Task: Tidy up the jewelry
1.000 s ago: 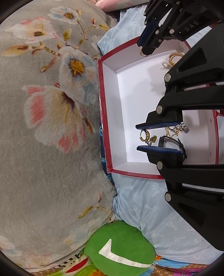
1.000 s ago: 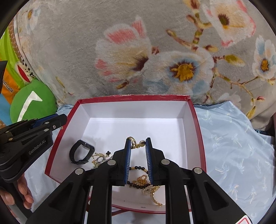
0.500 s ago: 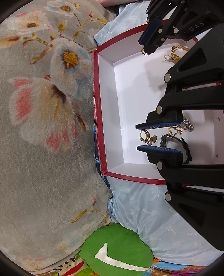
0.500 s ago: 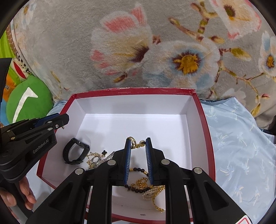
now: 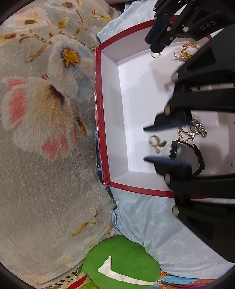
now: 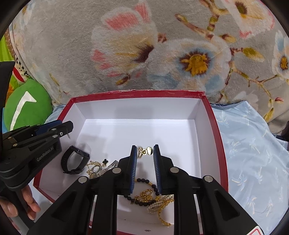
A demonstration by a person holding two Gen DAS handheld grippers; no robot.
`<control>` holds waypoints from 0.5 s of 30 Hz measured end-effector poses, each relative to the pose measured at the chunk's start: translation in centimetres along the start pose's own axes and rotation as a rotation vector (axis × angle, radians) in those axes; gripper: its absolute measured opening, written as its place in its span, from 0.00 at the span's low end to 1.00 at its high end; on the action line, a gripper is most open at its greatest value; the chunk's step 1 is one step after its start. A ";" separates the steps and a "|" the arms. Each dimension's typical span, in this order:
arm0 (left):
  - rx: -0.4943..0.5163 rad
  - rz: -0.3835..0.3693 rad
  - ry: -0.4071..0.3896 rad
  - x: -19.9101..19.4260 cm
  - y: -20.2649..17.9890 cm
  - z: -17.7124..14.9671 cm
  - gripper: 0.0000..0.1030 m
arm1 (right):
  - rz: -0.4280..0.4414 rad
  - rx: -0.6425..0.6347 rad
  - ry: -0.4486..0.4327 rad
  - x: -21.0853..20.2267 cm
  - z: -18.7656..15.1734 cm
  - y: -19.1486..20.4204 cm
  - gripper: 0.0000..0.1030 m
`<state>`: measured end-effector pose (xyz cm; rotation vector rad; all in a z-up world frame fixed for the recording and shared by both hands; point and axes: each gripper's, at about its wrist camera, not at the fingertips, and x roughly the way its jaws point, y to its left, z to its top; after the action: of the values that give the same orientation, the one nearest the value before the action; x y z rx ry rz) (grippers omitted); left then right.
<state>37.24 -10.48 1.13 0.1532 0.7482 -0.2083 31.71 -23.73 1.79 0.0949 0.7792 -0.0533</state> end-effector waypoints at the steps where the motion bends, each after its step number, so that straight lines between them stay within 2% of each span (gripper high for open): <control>1: -0.003 0.013 -0.005 -0.1 0.0 0.0 0.61 | -0.007 0.001 -0.005 0.0 0.0 0.0 0.26; 2: -0.014 0.024 -0.020 -0.3 0.1 0.0 0.70 | -0.012 0.002 -0.012 -0.1 0.0 0.0 0.31; 5: -0.041 0.024 -0.042 -0.7 0.5 0.3 0.71 | -0.017 0.009 -0.027 -0.4 0.2 -0.3 0.37; 15: -0.053 0.020 -0.073 -3.9 1.5 0.4 0.71 | -0.001 0.025 -0.073 -3.6 0.5 -0.6 0.38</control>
<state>35.09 -8.64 4.22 0.1021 0.6784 -0.1735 29.42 -24.33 4.62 0.1156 0.7054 -0.0670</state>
